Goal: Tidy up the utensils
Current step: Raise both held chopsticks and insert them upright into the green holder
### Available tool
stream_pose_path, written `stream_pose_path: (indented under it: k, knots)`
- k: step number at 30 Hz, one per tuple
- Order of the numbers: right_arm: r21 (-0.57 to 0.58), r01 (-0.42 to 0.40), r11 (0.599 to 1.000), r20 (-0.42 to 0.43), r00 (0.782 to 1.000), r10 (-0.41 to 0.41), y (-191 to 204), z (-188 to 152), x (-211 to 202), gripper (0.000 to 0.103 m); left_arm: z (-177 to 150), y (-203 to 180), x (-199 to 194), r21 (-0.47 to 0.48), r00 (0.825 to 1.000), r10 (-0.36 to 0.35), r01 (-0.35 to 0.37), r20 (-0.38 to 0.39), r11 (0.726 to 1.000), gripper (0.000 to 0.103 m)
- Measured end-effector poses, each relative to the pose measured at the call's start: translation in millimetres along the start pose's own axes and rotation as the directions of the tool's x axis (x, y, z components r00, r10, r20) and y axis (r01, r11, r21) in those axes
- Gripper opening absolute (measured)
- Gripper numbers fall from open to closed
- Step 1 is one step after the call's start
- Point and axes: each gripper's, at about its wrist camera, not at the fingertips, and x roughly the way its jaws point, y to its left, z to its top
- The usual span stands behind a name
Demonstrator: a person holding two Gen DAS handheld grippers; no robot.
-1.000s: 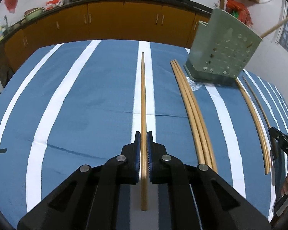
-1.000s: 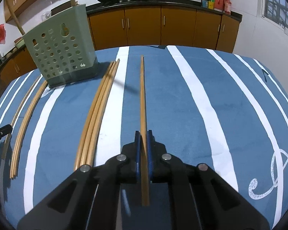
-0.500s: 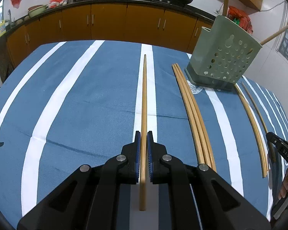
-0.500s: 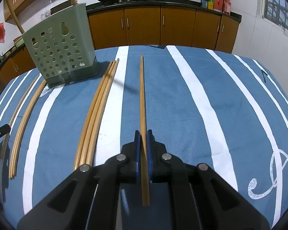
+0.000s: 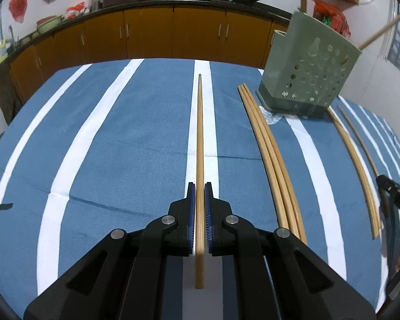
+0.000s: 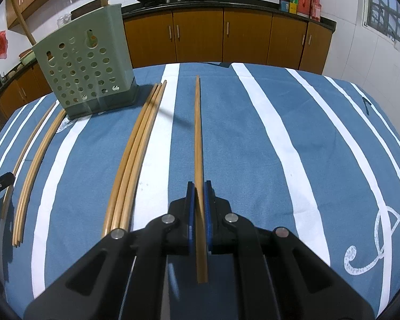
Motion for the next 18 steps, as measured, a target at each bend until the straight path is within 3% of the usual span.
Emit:
stream_pose_path:
  k: [12,15,18]
  knots:
    - [0.007,-0.015,1.0,0.004,1.0,0.015,-0.9,-0.1,-0.9,0.008,-1.3,-3.5,-1.4,0.032,0.999,0.032,-0.032,0.0,0.999,0.007]
    - [0.018,-0.028,0.999,0.048,0.998,0.027,-3.7,3.3,-15.6,0.008,1.2,0.5,-4.5,0.026,1.0,0.009,-0.009,-0.008,1.0,0.007]
    - [0.015,-0.029,0.999,0.107,0.994,0.027,-4.5,10.8,-35.3,0.008,8.2,3.6,-18.7,0.014,0.999,-0.01,0.01,0.033,1.0,0.007]
